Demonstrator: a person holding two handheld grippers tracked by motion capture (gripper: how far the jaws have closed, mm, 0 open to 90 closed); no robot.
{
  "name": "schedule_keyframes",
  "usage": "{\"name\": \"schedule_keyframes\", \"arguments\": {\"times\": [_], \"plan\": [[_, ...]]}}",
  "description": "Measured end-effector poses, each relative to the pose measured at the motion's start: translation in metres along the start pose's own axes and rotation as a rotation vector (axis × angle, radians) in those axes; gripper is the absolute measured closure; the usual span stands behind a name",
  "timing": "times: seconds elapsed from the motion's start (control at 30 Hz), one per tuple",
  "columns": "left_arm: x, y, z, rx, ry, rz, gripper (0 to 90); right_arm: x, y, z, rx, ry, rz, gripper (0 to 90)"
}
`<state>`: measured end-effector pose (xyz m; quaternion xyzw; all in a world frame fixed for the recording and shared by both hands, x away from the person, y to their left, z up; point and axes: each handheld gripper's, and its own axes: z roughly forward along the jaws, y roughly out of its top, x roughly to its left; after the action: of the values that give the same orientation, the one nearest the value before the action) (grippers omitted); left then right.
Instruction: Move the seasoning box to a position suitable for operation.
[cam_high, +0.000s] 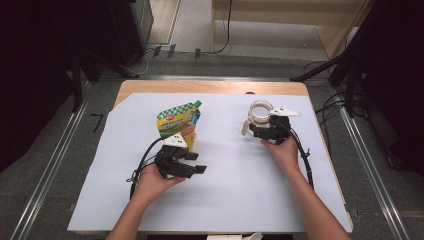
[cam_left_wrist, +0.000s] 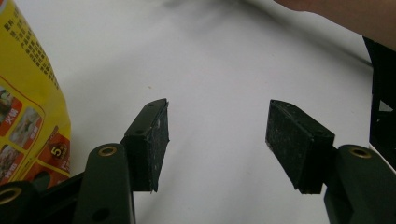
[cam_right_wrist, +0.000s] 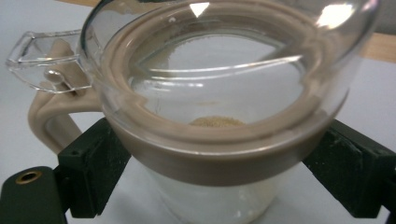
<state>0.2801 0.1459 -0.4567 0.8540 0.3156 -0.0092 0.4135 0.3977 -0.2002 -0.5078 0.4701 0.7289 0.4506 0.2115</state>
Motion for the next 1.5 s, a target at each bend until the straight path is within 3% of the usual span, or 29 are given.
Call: {"name": "schedule_keyframes", "arguments": {"times": [0.2,0.4,0.53,0.9,1.3,1.5], "plan": [[-0.001,-0.002,0.0,-0.001,0.004,-0.011,40.1,-0.001,-0.001,0.008,-0.043,0.005,0.003,9.8],[-0.003,-0.004,0.002,0.003,-0.002,-0.008,40.1,-0.001,-0.001,0.013,-0.053,0.01,0.028,9.5],[-0.003,-0.005,-0.001,-0.004,0.0,-0.011,40.1,0.0,0.0,0.013,-0.052,-0.001,0.017,10.6],[-0.002,-0.006,-0.003,-0.011,0.004,-0.018,40.1,0.001,0.001,0.007,-0.056,-0.018,-0.011,12.1],[-0.002,-0.006,-0.004,-0.017,-0.001,-0.024,40.3,0.014,0.009,-0.01,-0.073,-0.012,-0.06,12.1],[-0.002,-0.005,-0.004,-0.017,-0.001,-0.018,40.2,0.02,0.008,-0.016,-0.068,-0.002,-0.051,12.1]]}}
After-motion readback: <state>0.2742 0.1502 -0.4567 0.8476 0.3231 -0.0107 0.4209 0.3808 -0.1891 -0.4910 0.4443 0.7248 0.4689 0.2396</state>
